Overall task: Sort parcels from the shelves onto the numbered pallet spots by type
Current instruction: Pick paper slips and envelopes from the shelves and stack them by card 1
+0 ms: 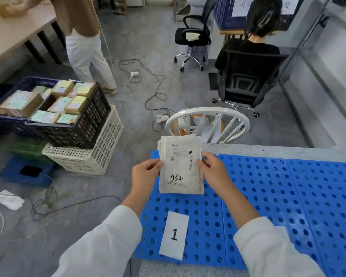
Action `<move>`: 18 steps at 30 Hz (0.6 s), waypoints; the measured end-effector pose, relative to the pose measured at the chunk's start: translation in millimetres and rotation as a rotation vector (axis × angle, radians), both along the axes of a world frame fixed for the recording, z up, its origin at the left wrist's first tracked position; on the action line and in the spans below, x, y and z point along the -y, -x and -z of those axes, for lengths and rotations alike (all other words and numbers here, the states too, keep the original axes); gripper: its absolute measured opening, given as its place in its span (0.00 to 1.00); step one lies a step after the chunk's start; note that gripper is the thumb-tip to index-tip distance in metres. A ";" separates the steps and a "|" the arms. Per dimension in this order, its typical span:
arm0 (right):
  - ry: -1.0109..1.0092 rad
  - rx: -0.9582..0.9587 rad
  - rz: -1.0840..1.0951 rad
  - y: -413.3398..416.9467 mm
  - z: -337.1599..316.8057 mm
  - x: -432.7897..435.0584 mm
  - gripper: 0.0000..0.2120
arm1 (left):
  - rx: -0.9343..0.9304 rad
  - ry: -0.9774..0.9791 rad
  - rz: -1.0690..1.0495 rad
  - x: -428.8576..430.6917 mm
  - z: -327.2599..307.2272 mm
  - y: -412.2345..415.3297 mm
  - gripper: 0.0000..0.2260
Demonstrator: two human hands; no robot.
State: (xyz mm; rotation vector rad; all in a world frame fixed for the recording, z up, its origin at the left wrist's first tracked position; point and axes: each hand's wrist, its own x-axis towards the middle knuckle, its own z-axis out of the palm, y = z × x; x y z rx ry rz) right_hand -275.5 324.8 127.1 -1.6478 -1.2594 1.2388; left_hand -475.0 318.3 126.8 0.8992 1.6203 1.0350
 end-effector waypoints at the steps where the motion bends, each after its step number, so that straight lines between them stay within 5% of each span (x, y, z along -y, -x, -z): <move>1: 0.012 0.024 0.002 1.3 4.5 -5.1 0.07 | -0.011 0.018 0.001 -5.3 6.1 0.8 0.04; 14: 0.148 0.208 0.076 23.4 77.1 -42.3 0.08 | -0.091 0.121 0.190 -58.9 72.1 10.9 0.09; 18: 0.197 0.230 0.087 22.9 92.3 -40.7 0.18 | -0.094 0.139 0.240 -57.6 85.8 14.2 0.07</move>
